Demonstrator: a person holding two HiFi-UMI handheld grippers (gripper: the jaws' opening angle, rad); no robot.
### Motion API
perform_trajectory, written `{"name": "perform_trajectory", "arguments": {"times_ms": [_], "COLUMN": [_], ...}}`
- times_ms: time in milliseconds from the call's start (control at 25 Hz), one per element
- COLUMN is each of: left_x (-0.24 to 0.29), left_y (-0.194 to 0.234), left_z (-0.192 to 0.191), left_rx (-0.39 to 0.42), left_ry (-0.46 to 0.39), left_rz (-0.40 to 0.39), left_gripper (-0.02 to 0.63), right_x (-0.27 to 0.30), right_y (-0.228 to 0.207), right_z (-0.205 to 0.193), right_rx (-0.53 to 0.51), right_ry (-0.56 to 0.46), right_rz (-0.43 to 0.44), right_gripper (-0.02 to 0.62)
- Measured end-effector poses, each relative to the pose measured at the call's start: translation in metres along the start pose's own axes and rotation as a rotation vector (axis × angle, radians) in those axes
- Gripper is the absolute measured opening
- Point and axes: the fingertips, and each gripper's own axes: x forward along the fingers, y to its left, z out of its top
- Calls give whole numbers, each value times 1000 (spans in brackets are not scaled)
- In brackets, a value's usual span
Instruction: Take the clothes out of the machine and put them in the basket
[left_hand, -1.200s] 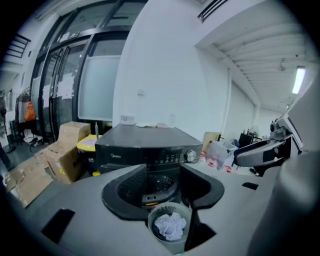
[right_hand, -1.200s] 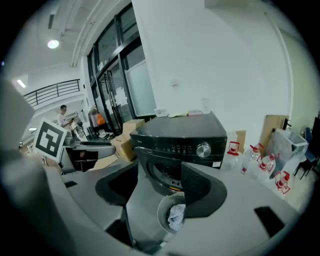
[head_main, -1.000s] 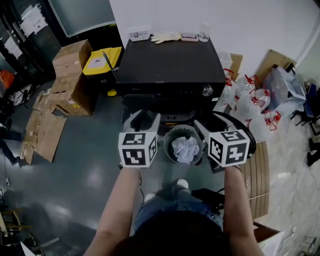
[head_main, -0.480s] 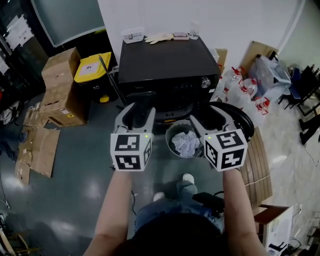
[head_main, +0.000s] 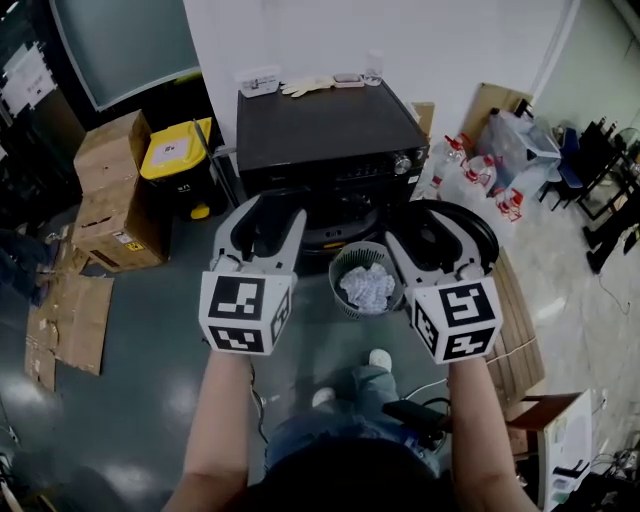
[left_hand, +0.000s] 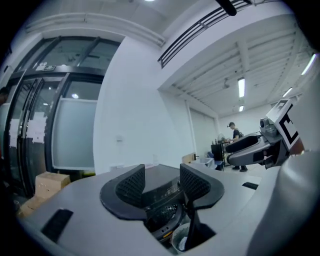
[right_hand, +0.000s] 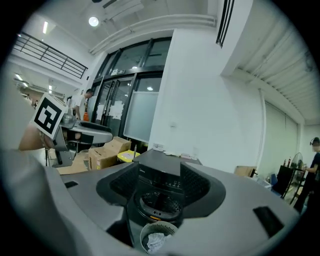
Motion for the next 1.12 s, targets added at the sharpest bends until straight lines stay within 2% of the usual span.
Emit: {"name": "perform_trajectory", "arguments": {"times_ms": [320,600,920,960,1000,1040,1120], "left_x": [-13,-1,18,19,20,22,25], "left_y": [-8,-13,-25,-25,-24,-24,-25], "left_z": [20,46,81,86,91,95,99], "left_rx": [87,82,126,121,112,101,93], "left_ry": [-44,-87,-139,-150,-163,-173,-177], "left_rz": [11,49,69,80,92,97,97], "left_gripper": [201,201,182,143,6,2,2], "right_x": [-25,-30,-36,-37,-38,-39,-39], "right_y": [-13,-38,-84,-87,-90,-92,-94], "right_z": [22,41,73,77,82,86,91], "right_rx": [-20,-64,-77,-81,-87,-96,-115], "right_ry": [-74,-132,-214,-227,-241,-255,-266], "right_rz": [-36,-43,-60,-60,-58,-52,-38], "right_gripper": [221,187,129,105,51,9,3]}}
